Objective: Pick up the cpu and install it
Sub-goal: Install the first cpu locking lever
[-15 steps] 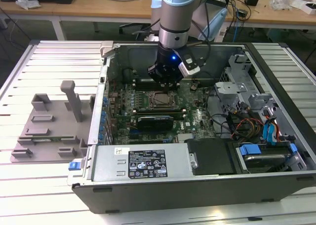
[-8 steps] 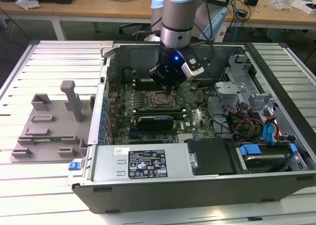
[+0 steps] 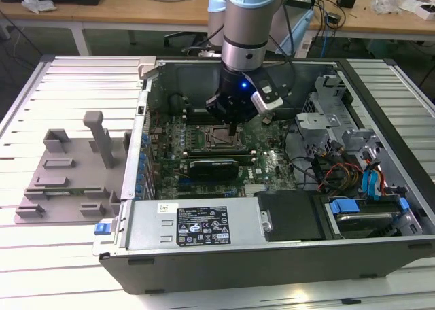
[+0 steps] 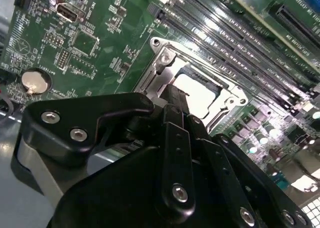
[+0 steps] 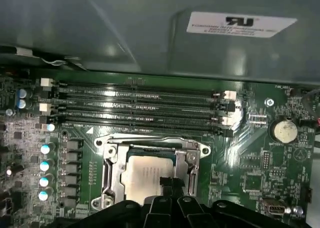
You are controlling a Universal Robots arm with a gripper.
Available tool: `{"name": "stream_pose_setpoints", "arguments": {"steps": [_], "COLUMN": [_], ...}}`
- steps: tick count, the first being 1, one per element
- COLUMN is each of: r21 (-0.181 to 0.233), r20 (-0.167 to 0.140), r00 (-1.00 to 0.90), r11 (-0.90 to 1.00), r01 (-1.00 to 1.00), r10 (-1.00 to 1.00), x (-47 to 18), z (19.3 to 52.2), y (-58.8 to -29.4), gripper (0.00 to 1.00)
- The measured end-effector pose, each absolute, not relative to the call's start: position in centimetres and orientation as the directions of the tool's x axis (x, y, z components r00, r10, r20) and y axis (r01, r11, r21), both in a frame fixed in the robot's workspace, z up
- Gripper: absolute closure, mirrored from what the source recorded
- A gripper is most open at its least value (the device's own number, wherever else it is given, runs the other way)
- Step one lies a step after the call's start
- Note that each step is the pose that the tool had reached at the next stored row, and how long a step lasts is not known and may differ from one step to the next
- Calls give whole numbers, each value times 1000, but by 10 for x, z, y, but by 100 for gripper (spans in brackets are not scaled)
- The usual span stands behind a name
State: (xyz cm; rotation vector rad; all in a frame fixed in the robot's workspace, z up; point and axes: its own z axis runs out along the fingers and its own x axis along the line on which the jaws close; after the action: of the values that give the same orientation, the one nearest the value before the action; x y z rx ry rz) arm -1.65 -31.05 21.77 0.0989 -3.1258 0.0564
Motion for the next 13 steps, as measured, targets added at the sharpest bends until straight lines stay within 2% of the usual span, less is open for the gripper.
{"name": "stream_pose_setpoints", "arguments": {"steps": [10, 13], "r21": [-41, -40], "r20": [15, 15], "r00": [-998, -998], "r11": [997, 997], "r01": [-64, -64], "r10": [-63, -63], "x": [-16, -16], "z": [269, 273], "y": [-311, -311], "gripper": [89, 89]}}
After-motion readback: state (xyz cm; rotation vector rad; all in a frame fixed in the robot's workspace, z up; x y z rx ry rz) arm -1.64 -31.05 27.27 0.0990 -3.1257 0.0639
